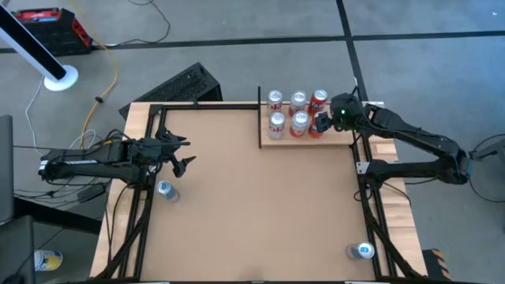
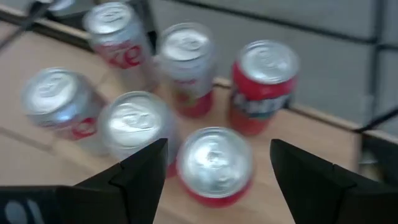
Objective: Place canned beverage on shelf
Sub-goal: Put the orange soda can on the shelf
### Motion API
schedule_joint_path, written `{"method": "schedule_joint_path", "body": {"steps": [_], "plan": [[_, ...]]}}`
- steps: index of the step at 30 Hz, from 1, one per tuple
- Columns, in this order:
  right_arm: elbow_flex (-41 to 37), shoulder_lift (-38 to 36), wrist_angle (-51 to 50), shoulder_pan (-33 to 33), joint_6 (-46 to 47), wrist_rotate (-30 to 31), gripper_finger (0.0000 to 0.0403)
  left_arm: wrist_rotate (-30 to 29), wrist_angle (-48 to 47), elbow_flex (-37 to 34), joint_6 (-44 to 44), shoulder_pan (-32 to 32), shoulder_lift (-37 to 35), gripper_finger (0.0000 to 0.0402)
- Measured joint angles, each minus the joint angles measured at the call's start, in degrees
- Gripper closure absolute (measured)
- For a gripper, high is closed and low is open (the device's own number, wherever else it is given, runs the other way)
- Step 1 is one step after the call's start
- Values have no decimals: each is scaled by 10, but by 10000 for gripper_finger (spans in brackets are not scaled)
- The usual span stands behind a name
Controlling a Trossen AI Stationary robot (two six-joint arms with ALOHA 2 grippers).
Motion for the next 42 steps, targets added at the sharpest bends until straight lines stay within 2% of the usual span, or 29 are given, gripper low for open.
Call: {"method": "schedule_joint_path", "body": {"steps": [3, 12, 17, 19, 26, 42], "plan": [[-9, 0, 2, 22, 19, 48, 99, 0, 0, 0, 0, 0, 0, 19], [-65, 1, 77, 56, 84, 83, 100, 0, 0, 0, 0, 0, 0, 19], [-108, 1, 112, 79, 119, 177, 100, 0, 0, 0, 0, 0, 0, 19], [-120, 1, 130, 87, 120, 198, 100, 0, 0, 0, 0, 0, 0, 19], [-153, 1, 209, 106, 121, 202, 100, -1, 0, 0, 0, 0, 0, 19], [-153, 12, 217, 113, 127, 222, 100, -1, 1, 0, 0, 0, 0, 19]]}}
